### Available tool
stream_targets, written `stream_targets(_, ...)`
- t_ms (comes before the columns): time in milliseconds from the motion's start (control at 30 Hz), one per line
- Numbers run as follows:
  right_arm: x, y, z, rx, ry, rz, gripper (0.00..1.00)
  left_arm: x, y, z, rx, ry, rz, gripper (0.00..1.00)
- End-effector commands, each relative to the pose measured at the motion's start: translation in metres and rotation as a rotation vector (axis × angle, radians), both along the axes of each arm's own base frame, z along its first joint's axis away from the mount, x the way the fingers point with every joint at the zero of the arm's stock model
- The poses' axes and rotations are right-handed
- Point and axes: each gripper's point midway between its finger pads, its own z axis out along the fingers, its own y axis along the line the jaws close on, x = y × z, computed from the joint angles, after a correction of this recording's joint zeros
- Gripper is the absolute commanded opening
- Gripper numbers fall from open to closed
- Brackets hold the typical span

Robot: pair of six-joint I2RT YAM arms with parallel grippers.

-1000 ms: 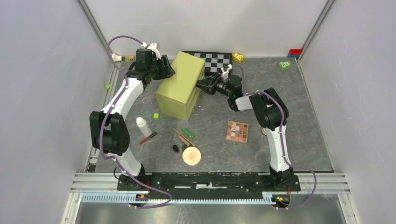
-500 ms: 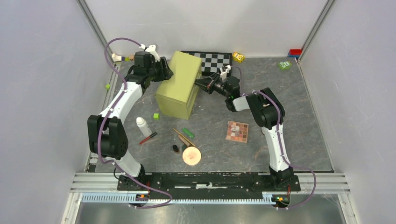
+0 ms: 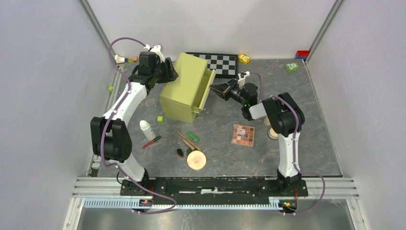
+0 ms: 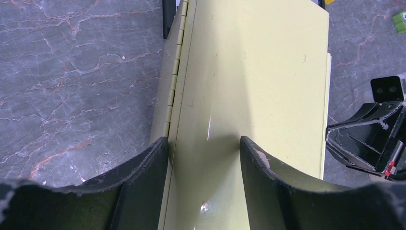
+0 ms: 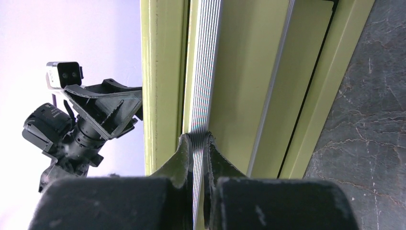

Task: Organize the makeup
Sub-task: Open the drawer in the storage box.

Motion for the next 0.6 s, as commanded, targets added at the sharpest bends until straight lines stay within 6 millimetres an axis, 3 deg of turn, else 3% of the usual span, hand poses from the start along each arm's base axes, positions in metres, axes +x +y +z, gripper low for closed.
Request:
stream_targets(0, 0.001, -0.001, 0.009, -0.088, -0.083, -0.003, 0.00, -0.070, 0.002, -0.101, 0.076, 0.423, -0.034, 0.62)
stream_targets(67, 0.003, -0.003, 0.009, -0.130, -0.089, -0.013, 0.03, -0.069, 0.002, -0.100, 0.076, 0.420, -0.035, 0.62)
stream_targets(267, 0.011, -0.015, 0.001, -0.320, -0.087, -0.063, 0.44, -0.068, 0.004, -0.099, 0.072, 0.417, -0.031, 0.63)
stream_targets(567, 0.024, -0.030, 0.013, -0.522, -0.117, -0.114, 0.62, -0.066, 0.005, -0.093, 0.059, 0.405, -0.029, 0.63)
